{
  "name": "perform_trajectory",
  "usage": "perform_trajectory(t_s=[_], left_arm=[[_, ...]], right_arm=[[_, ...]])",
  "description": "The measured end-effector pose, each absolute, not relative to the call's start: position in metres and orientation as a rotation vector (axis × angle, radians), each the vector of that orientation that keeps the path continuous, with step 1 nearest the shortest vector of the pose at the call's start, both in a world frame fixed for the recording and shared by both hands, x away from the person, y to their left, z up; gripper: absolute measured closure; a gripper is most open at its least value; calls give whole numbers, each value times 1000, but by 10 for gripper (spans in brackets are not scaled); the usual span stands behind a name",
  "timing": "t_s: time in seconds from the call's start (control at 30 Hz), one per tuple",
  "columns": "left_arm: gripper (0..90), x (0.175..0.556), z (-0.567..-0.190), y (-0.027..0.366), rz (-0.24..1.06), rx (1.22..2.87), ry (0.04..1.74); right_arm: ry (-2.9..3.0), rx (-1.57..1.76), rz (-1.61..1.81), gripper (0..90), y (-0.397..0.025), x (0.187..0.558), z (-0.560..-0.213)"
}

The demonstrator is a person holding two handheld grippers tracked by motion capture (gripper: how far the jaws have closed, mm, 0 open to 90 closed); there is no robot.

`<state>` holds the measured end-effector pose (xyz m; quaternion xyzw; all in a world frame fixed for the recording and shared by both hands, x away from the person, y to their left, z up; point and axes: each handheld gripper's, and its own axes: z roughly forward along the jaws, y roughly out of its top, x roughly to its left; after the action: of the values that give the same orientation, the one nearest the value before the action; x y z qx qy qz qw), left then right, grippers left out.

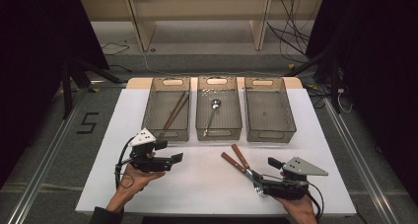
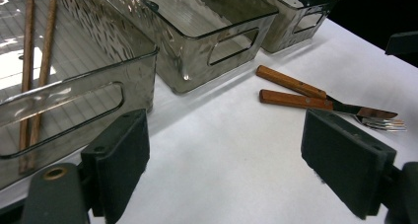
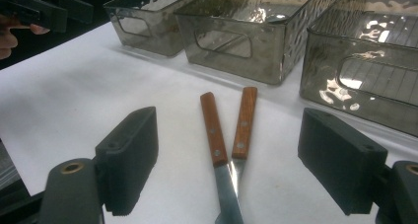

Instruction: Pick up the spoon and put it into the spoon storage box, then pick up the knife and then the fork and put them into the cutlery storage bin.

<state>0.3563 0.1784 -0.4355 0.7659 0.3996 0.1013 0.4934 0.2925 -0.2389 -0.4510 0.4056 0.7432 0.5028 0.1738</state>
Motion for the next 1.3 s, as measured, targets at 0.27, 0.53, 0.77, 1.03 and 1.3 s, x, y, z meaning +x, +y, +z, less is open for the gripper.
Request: perform_trajectory(t_s=[0.27, 0.53, 0.77, 1.03, 1.3], left_arm=[[163, 351, -439, 182, 260, 1862, 966], [161, 346, -440, 186, 281, 1863, 959], [161, 342, -443, 187, 288, 1856, 964], [161, 339, -444, 189, 300, 1863, 954], [161, 335, -443, 192, 299, 1835, 947]], right_arm=[[2114, 1151, 1420, 240, -238, 292, -451], [2165, 1135, 1363, 240, -235, 296, -452], [2313, 1078, 1215, 259, -224, 304, -447], [2491, 976, 1022, 310, -201, 321, -442], [2575, 908, 875, 368, -182, 336, -444]])
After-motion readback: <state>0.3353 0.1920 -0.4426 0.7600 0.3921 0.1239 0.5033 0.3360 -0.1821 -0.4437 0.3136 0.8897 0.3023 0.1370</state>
